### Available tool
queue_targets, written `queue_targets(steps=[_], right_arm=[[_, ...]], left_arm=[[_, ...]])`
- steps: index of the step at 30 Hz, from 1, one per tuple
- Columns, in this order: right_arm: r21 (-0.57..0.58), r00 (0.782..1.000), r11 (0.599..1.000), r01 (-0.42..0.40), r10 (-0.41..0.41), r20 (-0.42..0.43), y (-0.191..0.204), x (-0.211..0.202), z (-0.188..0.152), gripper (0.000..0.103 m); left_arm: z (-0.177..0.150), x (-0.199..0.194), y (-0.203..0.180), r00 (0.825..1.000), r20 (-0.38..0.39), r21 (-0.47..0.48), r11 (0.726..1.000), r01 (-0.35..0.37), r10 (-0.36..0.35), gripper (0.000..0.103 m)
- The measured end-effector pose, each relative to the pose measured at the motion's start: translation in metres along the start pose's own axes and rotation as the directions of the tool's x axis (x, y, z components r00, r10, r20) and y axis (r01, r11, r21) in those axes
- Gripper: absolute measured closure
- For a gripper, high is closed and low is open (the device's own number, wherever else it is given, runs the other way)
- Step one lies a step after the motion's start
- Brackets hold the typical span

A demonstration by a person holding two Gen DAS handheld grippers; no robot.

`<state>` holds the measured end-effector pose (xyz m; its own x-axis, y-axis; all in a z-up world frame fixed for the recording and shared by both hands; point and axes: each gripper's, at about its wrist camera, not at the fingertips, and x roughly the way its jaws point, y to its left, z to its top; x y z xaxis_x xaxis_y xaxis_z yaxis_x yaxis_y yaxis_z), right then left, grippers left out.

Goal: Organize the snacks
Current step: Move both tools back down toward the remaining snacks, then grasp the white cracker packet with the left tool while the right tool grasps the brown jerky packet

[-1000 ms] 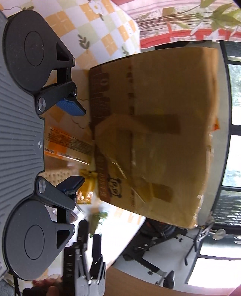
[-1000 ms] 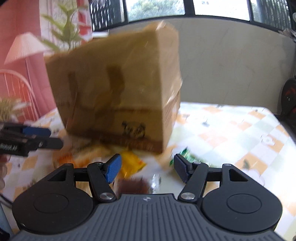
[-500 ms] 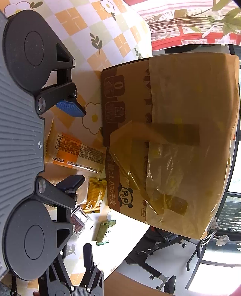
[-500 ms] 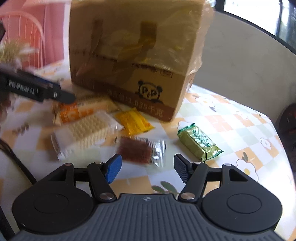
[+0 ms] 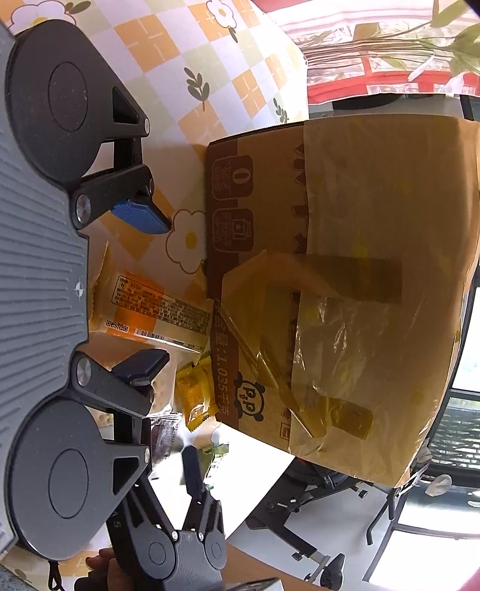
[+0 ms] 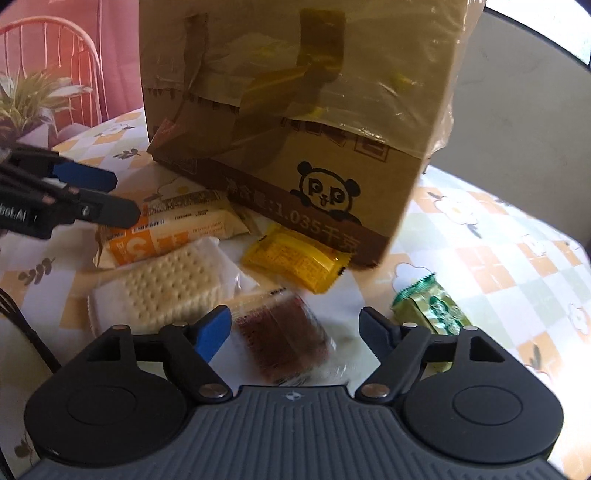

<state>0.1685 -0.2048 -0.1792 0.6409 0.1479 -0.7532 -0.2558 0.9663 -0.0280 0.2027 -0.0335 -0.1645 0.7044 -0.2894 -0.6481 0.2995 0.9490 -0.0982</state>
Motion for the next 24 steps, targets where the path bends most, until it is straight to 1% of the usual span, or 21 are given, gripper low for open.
queue_targets(steps=[1, 3, 7, 10, 11, 12, 15, 17, 19, 24], right_arm=[[0.019, 1.0, 1.0, -0.017, 0.017, -0.001, -0.002, 0.0, 0.0, 0.029], [0.025, 1.0, 1.0, -0.012, 0.012, 0.004, 0.001, -0.003, -0.002, 0.031], [0.034, 1.0, 0.999, -0.015, 0.014, 0.027, 0.01, -0.012, -0.012, 0.032], [0.041, 0.998, 0.999, -0.014, 0.012, 0.064, 0.016, -0.018, -0.018, 0.044], [0.042, 0.997, 0.999, -0.014, 0.011, 0.074, 0.017, -0.019, -0.019, 0.053], [0.05, 0.997, 0.999, -0.012, 0.008, 0.082, 0.019, -0.02, -0.02, 0.057], [0.105, 0.993, 0.994, -0.013, 0.001, 0.116, 0.021, -0.021, -0.026, 0.06], [0.117, 0.991, 0.993, 0.003, -0.019, 0.135, 0.022, -0.023, -0.03, 0.063], [0.142, 0.987, 0.989, 0.027, -0.048, 0.15, 0.018, -0.029, -0.033, 0.063], [0.275, 0.978, 0.961, 0.034, -0.089, 0.19, -0.001, -0.036, -0.038, 0.063]], left_arm=[[0.0, 0.0, 0.0, 1.0, 0.001, -0.003, 1.0, 0.001, -0.001, 0.032], [0.0, -0.002, 0.0, 1.0, 0.005, -0.003, 1.0, 0.006, -0.006, 0.032], [-0.002, -0.004, -0.004, 1.0, 0.012, 0.002, 1.0, 0.019, -0.019, 0.033], [-0.004, -0.006, -0.009, 0.999, 0.014, 0.015, 0.999, 0.036, -0.036, 0.037], [-0.005, -0.007, -0.011, 0.999, 0.013, 0.02, 0.999, 0.04, -0.041, 0.038], [-0.006, -0.007, -0.013, 0.999, 0.013, 0.026, 0.999, 0.045, -0.045, 0.039], [-0.009, -0.009, -0.015, 0.998, 0.013, 0.035, 0.998, 0.058, -0.059, 0.045], [-0.01, -0.011, -0.017, 0.997, 0.016, 0.035, 0.997, 0.074, -0.075, 0.049], [-0.011, -0.012, -0.019, 0.996, 0.019, 0.045, 0.995, 0.089, -0.09, 0.049], [-0.012, -0.014, -0.031, 0.991, 0.023, 0.08, 0.988, 0.131, -0.133, 0.05]])
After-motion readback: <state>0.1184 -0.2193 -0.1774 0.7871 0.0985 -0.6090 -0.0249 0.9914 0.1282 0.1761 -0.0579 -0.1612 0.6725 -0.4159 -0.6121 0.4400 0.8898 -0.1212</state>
